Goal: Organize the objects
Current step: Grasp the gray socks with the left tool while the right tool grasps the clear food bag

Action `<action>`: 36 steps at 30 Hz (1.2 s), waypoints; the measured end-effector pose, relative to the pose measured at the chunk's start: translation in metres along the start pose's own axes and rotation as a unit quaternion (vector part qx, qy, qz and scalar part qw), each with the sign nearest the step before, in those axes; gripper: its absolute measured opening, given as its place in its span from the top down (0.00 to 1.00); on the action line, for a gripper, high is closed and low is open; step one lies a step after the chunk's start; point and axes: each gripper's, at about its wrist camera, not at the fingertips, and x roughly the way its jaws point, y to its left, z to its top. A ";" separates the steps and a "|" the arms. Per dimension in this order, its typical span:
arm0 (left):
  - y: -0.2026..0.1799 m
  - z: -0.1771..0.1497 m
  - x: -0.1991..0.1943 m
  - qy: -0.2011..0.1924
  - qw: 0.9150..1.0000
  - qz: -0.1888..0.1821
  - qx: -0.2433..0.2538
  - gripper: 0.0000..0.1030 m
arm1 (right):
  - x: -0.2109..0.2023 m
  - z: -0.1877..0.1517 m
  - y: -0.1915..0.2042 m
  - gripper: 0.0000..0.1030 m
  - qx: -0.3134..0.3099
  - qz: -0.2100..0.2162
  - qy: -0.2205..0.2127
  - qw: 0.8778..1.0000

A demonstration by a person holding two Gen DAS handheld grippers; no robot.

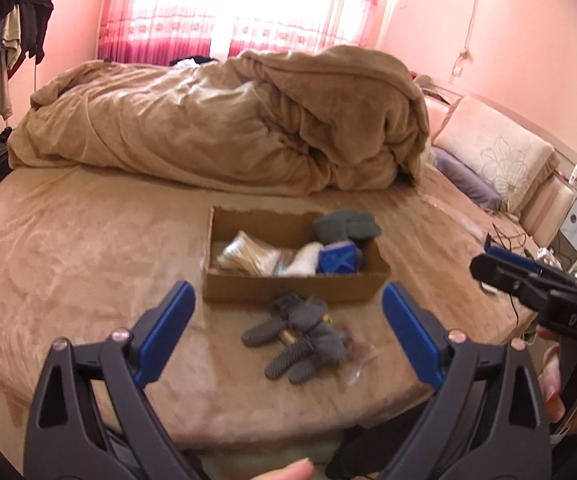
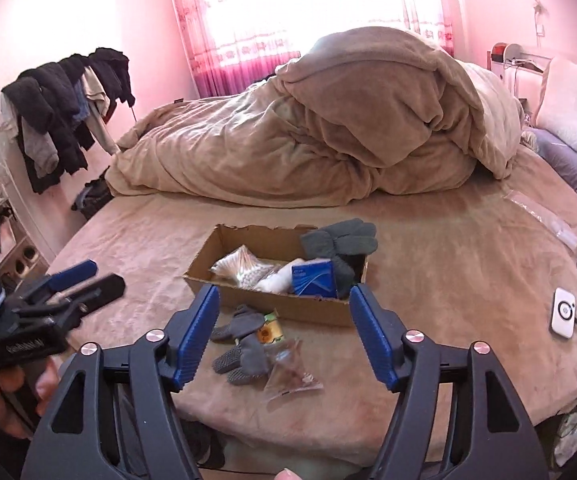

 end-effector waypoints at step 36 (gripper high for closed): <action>-0.016 -0.062 0.184 0.132 0.991 0.005 -0.012 0.35 | 0.081 -0.075 -0.055 0.25 0.039 -0.011 0.096 0.995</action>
